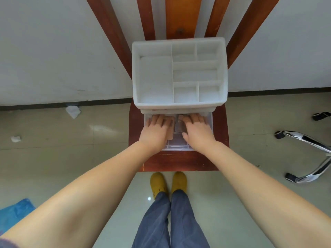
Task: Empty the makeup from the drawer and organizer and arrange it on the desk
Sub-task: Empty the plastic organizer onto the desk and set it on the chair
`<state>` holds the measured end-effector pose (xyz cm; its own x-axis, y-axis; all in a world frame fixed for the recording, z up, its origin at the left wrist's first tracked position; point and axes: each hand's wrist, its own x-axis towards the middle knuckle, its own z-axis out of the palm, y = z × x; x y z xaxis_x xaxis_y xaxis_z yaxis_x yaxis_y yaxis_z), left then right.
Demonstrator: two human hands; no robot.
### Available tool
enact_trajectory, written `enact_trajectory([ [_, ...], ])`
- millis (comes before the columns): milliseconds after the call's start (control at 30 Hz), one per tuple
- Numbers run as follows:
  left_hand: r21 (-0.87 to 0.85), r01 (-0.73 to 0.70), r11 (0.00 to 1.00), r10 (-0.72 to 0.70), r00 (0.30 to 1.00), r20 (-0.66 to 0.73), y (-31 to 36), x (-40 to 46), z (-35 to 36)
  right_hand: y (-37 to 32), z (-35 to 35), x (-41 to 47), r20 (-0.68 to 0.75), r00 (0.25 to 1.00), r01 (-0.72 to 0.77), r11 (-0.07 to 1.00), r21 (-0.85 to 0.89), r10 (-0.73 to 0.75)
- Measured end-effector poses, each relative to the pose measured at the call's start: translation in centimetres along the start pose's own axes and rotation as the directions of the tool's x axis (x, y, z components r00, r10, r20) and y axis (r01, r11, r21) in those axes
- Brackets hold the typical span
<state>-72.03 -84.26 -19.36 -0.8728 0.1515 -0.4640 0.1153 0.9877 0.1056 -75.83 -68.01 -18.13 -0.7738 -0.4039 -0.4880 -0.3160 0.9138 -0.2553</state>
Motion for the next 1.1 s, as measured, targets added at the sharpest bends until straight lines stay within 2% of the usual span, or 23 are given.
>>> enact_trajectory([
  [33, 0.037, 0.011, 0.999, -0.013, 0.999, 0.038, 0.0, 0.7, 0.3, 0.3, 0.8, 0.8, 0.033, 0.999, 0.023, 0.997, -0.074, -0.020],
  [100, 0.118, 0.022, 0.993, -0.032, 0.996, 0.083, 0.0, 1.3, 1.0, 1.0, 2.0, 1.7, 0.017, 0.999, 0.039, 0.993, -0.113, -0.037],
  [200, 0.212, -0.020, 0.977, 0.013, 0.999, 0.036, -0.1, 1.7, 1.6, 1.7, 2.6, 2.1, -0.057, 0.995, 0.078, 0.985, -0.155, -0.088],
  [300, 0.192, -0.072, 0.979, 0.076, 0.997, -0.012, -0.3, 1.6, 1.5, 1.9, 2.2, 1.9, -0.075, 0.989, 0.110, 0.980, -0.168, -0.124],
  [433, 0.036, -0.052, 0.998, 0.053, 0.999, -0.010, -0.3, -0.2, 0.3, 2.0, 0.5, 0.5, -0.035, 0.997, 0.068, 0.998, -0.016, -0.068],
  [533, -0.201, -0.033, 0.979, 0.031, 0.999, -0.014, -0.5, -2.3, -1.5, 1.7, -1.4, -1.2, -0.030, 0.998, 0.055, 0.985, 0.164, -0.051],
  [633, -0.335, -0.082, 0.939, 0.079, 0.997, -0.024, -0.8, -5.2, -2.7, 1.6, -3.1, -4.0, -0.007, 0.994, 0.101, 0.932, 0.349, -0.105],
  [700, -0.329, -0.157, 0.931, 0.172, 0.985, 0.019, -0.5, -7.4, -2.2, 1.5, -3.3, -6.3, 0.042, 0.980, 0.163, 0.909, 0.384, -0.194],
  [800, -0.237, -0.255, 0.937, 0.312, 0.918, 0.245, 0.3, -9.5, -0.3, 1.5, -1.6, -8.9, 0.233, 0.927, 0.219, 0.928, 0.301, -0.294],
  [900, -0.189, -0.190, 0.963, 0.251, 0.886, 0.389, 0.7, -8.9, 1.2, 1.9, 0.4, -8.6, 0.435, 0.868, 0.197, 0.970, 0.142, -0.240],
  [967, -0.226, -0.112, 0.968, 0.194, 0.904, 0.382, 1.0, -8.1, 1.5, 2.1, 0.6, -7.7, 0.451, 0.872, 0.152, 0.981, 0.122, -0.191],
  [1100, -0.204, -0.106, 0.973, 0.177, 0.912, 0.370, 1.5, -7.5, 1.7, 1.8, 0.8, -6.8, 0.482, 0.857, 0.158, 0.983, 0.092, -0.183],
])
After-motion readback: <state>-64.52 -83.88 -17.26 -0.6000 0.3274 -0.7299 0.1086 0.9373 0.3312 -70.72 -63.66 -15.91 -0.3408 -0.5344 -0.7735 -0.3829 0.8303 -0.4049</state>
